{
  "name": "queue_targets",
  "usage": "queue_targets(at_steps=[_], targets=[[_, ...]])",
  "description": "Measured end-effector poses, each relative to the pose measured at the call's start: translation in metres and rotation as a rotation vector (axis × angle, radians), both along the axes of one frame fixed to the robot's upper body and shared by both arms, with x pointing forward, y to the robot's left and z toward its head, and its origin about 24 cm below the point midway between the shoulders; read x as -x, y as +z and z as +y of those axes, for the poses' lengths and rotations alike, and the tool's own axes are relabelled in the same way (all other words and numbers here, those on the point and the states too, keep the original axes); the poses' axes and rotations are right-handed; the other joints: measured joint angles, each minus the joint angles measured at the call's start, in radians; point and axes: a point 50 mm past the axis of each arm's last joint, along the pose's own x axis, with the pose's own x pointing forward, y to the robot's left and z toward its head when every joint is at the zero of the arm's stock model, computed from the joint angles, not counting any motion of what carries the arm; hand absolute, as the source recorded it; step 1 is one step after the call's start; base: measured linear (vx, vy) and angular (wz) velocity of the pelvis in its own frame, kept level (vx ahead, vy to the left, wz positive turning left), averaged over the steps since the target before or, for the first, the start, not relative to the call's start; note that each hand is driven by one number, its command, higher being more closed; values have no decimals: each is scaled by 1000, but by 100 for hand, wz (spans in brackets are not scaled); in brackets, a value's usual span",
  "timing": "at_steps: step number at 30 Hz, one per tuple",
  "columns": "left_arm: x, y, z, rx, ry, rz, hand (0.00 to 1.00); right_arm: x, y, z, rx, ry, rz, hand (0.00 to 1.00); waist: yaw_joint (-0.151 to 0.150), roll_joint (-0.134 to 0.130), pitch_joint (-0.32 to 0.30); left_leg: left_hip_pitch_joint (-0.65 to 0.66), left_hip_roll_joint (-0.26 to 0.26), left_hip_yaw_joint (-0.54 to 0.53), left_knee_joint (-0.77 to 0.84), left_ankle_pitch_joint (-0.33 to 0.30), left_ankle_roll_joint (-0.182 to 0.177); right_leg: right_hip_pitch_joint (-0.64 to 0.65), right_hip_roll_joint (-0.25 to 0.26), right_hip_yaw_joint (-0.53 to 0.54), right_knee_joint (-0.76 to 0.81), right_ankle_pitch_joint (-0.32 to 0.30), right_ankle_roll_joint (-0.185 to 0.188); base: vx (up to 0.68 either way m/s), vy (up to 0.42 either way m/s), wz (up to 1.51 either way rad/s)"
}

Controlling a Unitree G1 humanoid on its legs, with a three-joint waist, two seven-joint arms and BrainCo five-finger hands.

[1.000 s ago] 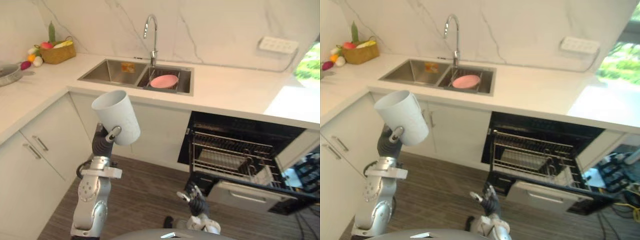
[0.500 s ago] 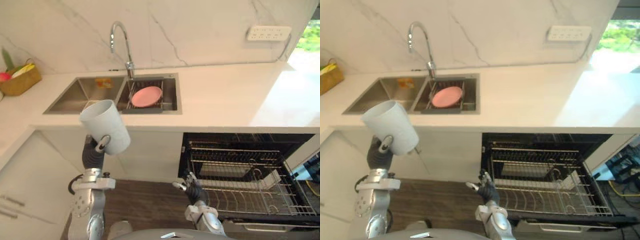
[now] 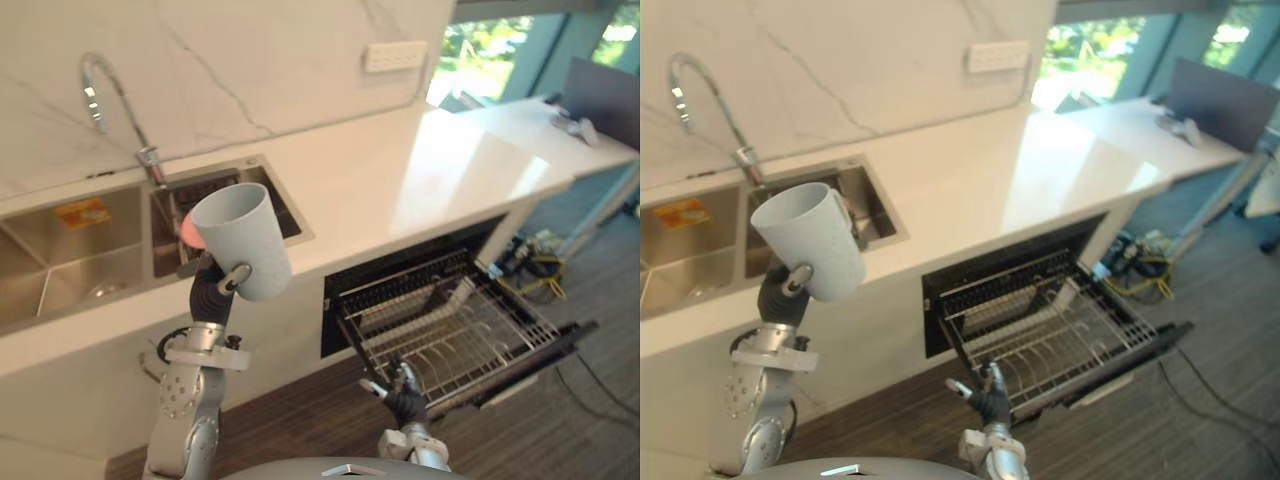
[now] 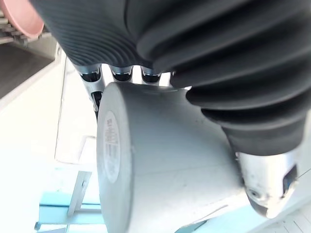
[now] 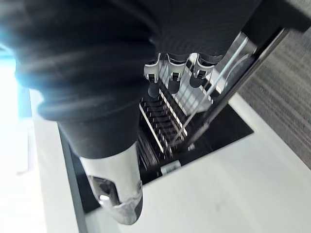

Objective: Walk over to the sink, pick up the cup, carry it to the dishwasher, place the cup inside the dishwasher, then close the dishwasher door

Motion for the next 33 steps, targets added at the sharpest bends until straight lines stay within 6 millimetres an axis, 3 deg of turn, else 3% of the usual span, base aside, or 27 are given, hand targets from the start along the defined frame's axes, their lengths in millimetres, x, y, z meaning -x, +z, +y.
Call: queue_targets(at_steps=[3,4,5,8,11,17,19,23,25,29,33], targets=[[-6,-1,-8,21,-35,4,100,-11,14,-8,18,-38,-78,0,2,-5,4,31,7,47,12,-28,3,-30,-6,-37,16,22,-30,-23,61,-90],[-7,-3,-8,17,-22,21,100,-21,23,-6,13,-33,-132,0,9,-4,8,55,15,79,9,-37,-1,-58,-26,-106,51,38,-52,-52,9,-134],[-8,-5,-7,16,-10,38,100,-31,32,-3,4,-26,-183,0,9,-13,20,77,31,106,8,-43,-6,-78,-35,-165,80,72,-18,-47,1,-132],[-11,-6,-14,2,-38,54,100,-43,57,0,2,1,-304,0,-15,-18,43,55,58,110,28,-65,-27,-81,2,-189,34,128,-22,-66,-40,-64],[-11,-4,-20,2,-60,49,100,-45,65,-2,36,38,-344,0,-19,-22,59,31,63,91,28,-75,-27,-60,16,-194,-51,178,-22,-72,-9,-5],[-11,-5,-18,38,23,66,100,-51,97,12,4,175,-501,0,21,-13,68,21,63,56,25,-64,-36,-6,17,-224,-136,211,-17,5,14,18],[-12,-12,-16,39,47,90,100,-54,105,15,-8,197,-545,0,23,-13,67,11,62,54,25,-61,-35,-6,18,-226,-157,222,-15,54,6,3],[-16,-55,-21,-5,111,279,100,-59,123,14,-108,186,-655,0,11,-15,63,17,54,56,5,-51,-26,6,18,-224,-194,234,-15,57,10,-2],[-15,-66,-27,-53,117,318,100,-63,132,16,-132,209,-714,0,7,-20,60,27,48,58,-16,-39,-20,7,19,-219,-202,236,-15,48,-2,-6],[-29,-73,-40,-192,170,324,100,-80,149,23,-303,285,-828,0,3,-25,53,43,39,63,-52,-16,-15,7,20,-192,-221,252,-16,3,-5,-10],[-40,-77,-38,-290,317,324,100,-95,164,32,-455,380,-892,0,-6,-27,52,56,36,62,-63,-14,-18,6,23,-167,-224,262,-20,-59,3,-13]])
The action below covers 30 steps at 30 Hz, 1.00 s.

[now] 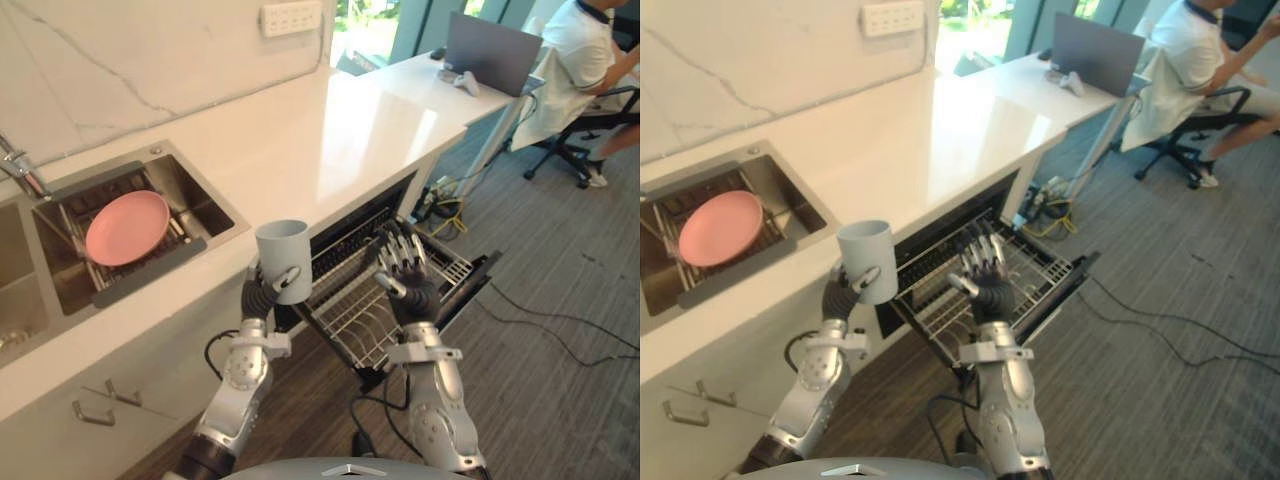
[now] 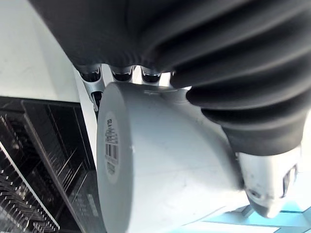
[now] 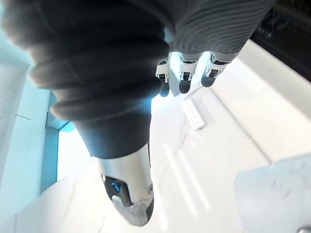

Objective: Walk over to the sink, pick up the cup, carry it to the dishwasher, place the cup inside the dishwasher, then close the dishwasher door

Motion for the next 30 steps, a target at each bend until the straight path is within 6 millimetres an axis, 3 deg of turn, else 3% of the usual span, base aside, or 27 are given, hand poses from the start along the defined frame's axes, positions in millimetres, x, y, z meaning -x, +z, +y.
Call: queue_targets(at_steps=[6,13,20,30], targets=[[-1,0,11,-179,226,-57,100,-7,-3,11,43,173,70,0,5,-20,2,-11,-12,-4,1,5,-7,-14,-6,23,-17,26,-9,-92,4,-8],[-8,10,10,-262,299,-127,100,-12,-4,18,41,207,132,0,0,-55,3,-15,-17,-7,3,10,-10,-14,-12,27,-17,33,-15,-60,2,0],[-17,26,-6,-320,277,-206,100,-15,-1,40,58,267,183,0,0,-56,3,-7,-18,0,2,11,-11,-14,-10,32,-13,44,-3,3,2,-1],[-15,26,-17,-371,219,-230,100,-16,-2,57,103,309,247,0,-4,-62,6,-8,-17,-6,6,9,-10,-9,-10,52,-12,35,-15,-10,-1,1]])
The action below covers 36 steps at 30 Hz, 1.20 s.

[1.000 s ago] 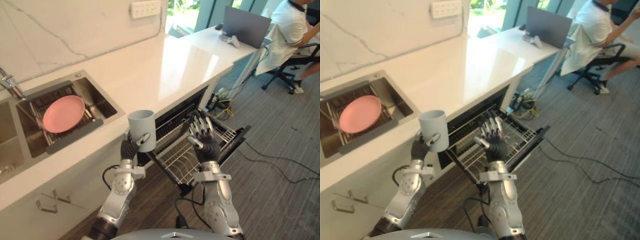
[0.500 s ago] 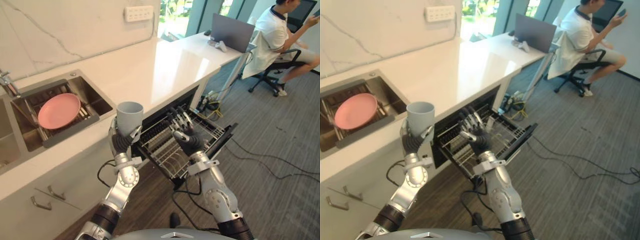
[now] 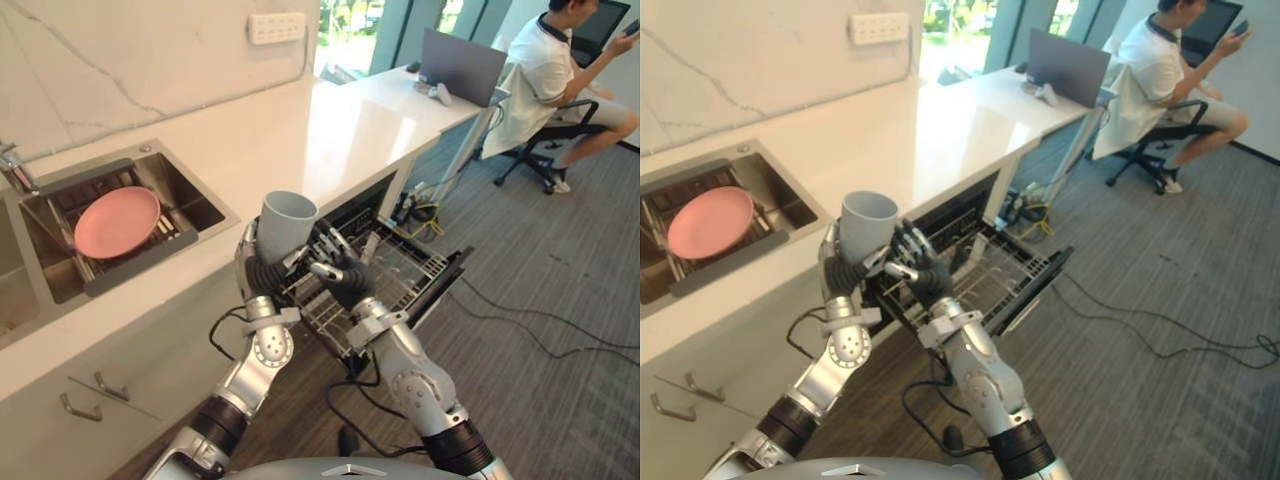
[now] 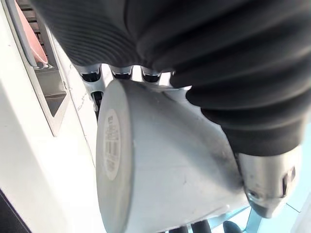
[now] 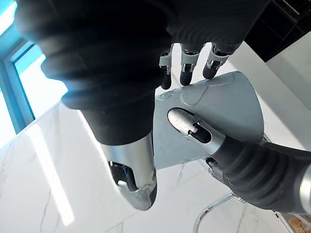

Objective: Walk over to the sink, pick up the cup, carry it to the dishwasher, place the cup inside the dishwasher, then close the dishwasher door

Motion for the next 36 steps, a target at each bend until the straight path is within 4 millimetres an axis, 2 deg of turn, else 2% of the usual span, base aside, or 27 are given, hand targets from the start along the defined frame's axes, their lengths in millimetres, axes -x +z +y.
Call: queue_targets(at_steps=[9,17,26,34,35,36], targets=[[2,-2,-5,-19,-30,8,100,-7,7,7,111,-66,-10,0,-1,-12,7,-3,1,-7,-1,1,-1,1,0,-2,0,-1,-1,1,1,1],[6,-5,-11,-56,-16,6,100,-20,26,16,158,-141,-35,0,5,-11,8,-9,2,-31,4,1,-1,12,-1,-3,-1,-3,-3,-2,5,8],[11,-5,-12,-224,95,-50,100,-24,17,35,165,-147,53,0,14,-8,10,-16,5,-61,16,5,-4,28,-2,-9,-1,-8,-4,-24,0,9],[7,0,-15,-273,150,-69,100,-26,25,40,175,-159,42,0,19,-8,10,-30,9,-82,15,14,-10,27,-1,-31,-2,-11,-8,-16,-5,7],[7,1,-15,-274,154,-70,100,-26,25,40,176,-162,43,100,19,-8,10,-31,9,-82,15,14,-10,27,-1,-31,-3,-11,-7,0,0,0],[7,1,-15,-275,156,-70,100,-26,25,41,176,-162,43,100,19,-8,10,-31,9,-82,15,14,-10,27,-1,-32,-3,-11,-7,0,0,0]])
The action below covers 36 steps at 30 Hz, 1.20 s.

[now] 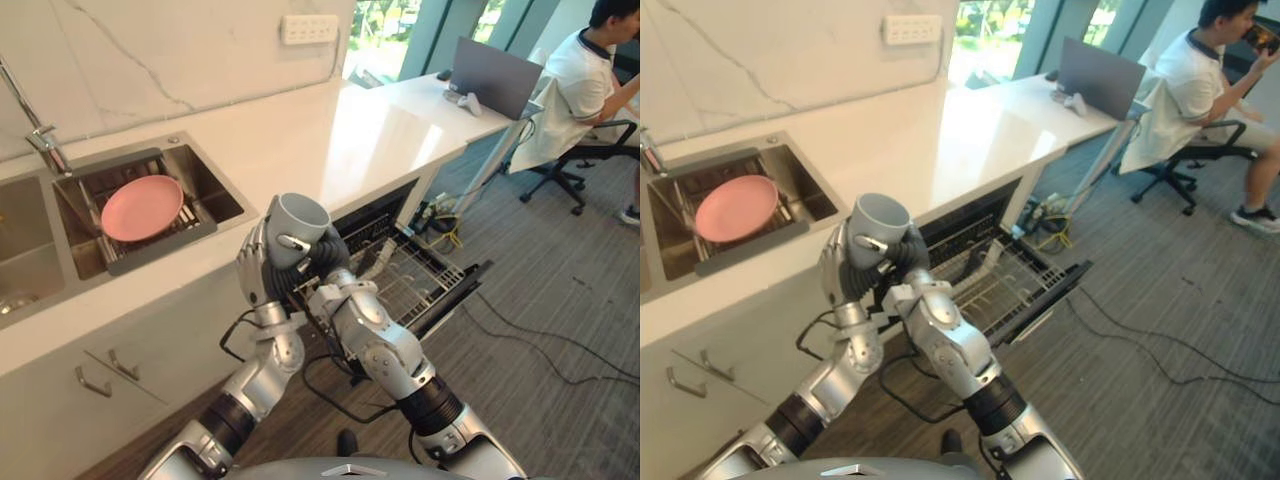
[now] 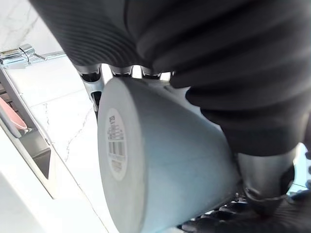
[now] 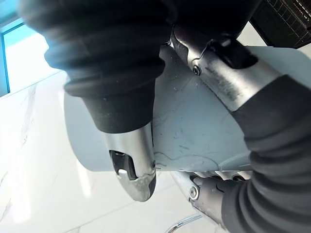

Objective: Walk over to the sink, pick up the cup, carry it to the dishwasher, place the cup inside the dishwasher, then close the dishwasher door

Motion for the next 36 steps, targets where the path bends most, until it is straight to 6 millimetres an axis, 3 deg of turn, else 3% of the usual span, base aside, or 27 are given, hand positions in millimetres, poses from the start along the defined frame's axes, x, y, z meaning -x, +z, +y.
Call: queue_targets(at_steps=[13,18,19,25,28,36], targets=[[-3,19,-4,17,-7,-68,100,4,12,4,-152,-62,-32,100,17,5,-2,-2,1,-6,0,3,-3,3,0,-11,-1,6,8,-1,0,0],[1,29,-6,38,-22,-123,100,7,17,5,-272,-63,-48,100,30,28,-16,-3,1,-16,-2,9,-4,5,-1,-25,-1,6,9,-7,1,6],[2,31,-6,43,-29,-137,0,8,18,5,-307,-61,-43,100,36,37,-21,-3,1,-17,-3,10,-4,6,-1,-26,-1,6,9,-14,2,3],[19,40,-7,113,-103,-210,0,10,31,8,-480,-44,-52,100,42,64,-41,-5,3,-19,-4,11,-6,7,-1,-28,-2,8,12,-11,1,0],[22,49,-8,158,-123,-250,0,14,40,9,-547,-43,-79,100,44,66,-51,-4,5,-19,-5,13,-7,6,-1,-28,-2,10,14,-35,3,-1],[22,51,-8,178,-128,-260,0,12,44,4,-604,-38,-114,100,43,71,-62,-4,10,-12,-11,19,-13,1,6,-24,-7,12,16,-9,-1,-2]])
